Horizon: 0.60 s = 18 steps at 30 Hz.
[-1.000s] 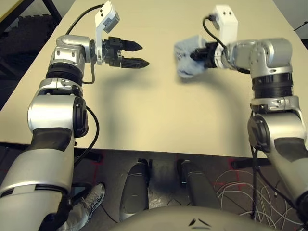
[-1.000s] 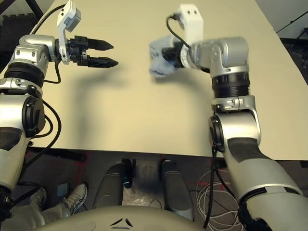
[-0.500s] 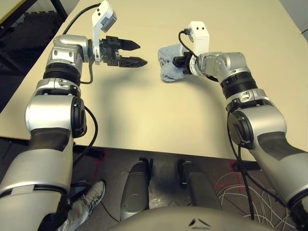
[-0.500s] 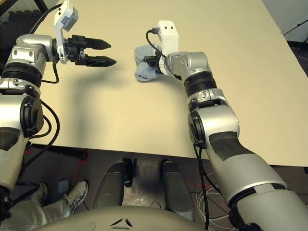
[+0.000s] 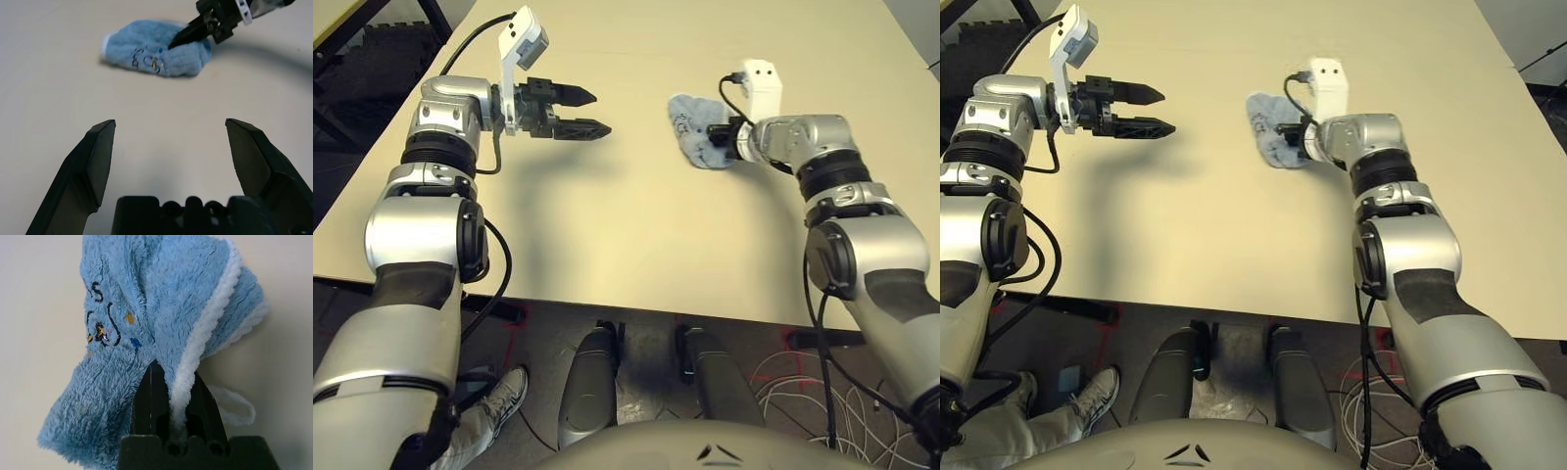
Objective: Wipe the water off the table with a rag.
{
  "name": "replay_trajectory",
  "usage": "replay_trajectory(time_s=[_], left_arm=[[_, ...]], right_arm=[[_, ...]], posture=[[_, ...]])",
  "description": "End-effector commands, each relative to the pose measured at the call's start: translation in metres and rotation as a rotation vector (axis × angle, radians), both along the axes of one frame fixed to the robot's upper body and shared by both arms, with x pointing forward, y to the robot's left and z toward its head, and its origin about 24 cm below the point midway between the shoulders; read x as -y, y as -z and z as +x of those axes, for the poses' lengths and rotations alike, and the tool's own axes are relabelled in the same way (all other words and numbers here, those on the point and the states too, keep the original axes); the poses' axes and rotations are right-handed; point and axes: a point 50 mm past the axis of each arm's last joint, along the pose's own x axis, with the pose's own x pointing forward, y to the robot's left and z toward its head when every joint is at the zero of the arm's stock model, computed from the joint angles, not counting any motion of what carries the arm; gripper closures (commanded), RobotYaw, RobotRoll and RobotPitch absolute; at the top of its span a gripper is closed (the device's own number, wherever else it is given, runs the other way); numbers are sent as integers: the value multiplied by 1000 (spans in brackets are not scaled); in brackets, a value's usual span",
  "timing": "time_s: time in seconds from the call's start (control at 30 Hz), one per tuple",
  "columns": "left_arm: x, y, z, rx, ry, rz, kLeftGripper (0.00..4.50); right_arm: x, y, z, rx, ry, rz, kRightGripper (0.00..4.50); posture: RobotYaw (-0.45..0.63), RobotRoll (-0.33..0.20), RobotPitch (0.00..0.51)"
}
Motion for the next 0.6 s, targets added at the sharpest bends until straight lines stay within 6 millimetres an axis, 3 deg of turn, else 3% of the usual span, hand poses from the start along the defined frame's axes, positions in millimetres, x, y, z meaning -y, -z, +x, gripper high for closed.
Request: replay_trajectory(time_s=[0.03, 0.1, 0.2, 0.3, 0.43, 0.6], left_arm=[[4, 0, 0, 1, 11, -5, 0], [5, 0, 1, 2, 13, -8, 0], [8, -1, 1, 6, 18, -8, 0], [9, -2, 2, 9, 17, -8, 0], [11, -4, 2, 14, 21, -11, 0], [11, -3, 2, 13, 23, -10, 0]], right_arm=[[15, -10, -4, 20, 49, 15, 4497], [10, -23, -4, 66, 26, 36, 4497], [-17, -52, -9, 152, -78, 101, 4497], [-42, -61, -19, 159, -156, 155, 4497], [-74, -52, -36, 117, -246, 191, 4497], [-83, -20, -48, 33, -246, 194, 4497]], posture=[[50, 0, 203], [45, 0, 202], [37, 0, 200], [34, 0, 198], [36, 0, 198], [41, 0, 203]])
